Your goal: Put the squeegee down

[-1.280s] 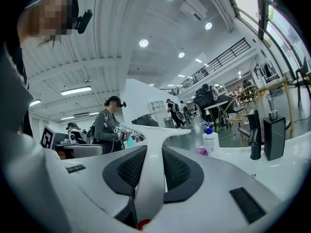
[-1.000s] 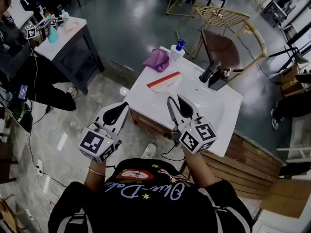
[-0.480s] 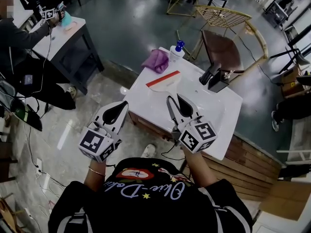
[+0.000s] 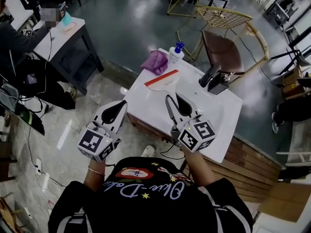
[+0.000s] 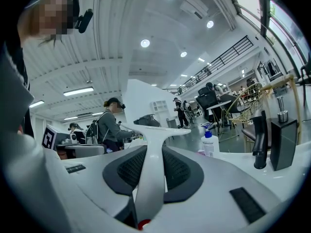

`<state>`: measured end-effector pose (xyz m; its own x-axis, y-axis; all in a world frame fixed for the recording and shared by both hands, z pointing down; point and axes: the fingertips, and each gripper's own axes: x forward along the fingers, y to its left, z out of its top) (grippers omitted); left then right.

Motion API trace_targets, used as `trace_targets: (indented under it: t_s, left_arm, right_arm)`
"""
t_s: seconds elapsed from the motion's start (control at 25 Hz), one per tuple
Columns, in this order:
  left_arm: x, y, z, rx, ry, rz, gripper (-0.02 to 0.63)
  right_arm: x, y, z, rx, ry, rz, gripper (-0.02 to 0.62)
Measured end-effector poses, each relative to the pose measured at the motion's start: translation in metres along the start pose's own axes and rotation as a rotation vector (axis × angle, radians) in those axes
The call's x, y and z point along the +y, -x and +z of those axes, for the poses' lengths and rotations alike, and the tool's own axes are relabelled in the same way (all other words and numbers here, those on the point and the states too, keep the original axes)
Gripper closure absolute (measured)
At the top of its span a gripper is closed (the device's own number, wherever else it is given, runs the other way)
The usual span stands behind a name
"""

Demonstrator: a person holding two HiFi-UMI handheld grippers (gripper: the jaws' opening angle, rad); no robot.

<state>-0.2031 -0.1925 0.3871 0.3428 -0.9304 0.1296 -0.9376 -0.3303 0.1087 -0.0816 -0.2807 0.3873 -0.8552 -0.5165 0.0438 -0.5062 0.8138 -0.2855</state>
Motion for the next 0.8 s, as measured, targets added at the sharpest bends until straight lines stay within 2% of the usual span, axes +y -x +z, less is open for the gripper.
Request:
trace_targets:
  t_s: [0.48,0.8]
  left_arm:
    - [0.005,-0.006,0.002,0.001,0.014,-0.022,0.611]
    - [0.013,-0.021,0.012,0.016,-0.013,-0.117,0.611]
  right_arm:
    - [-0.006,0.001,0.001,0.009,-0.003,-0.029,0.486]
    - [-0.004,-0.001,0.001,-0.01,-0.014,-0.105,0.486]
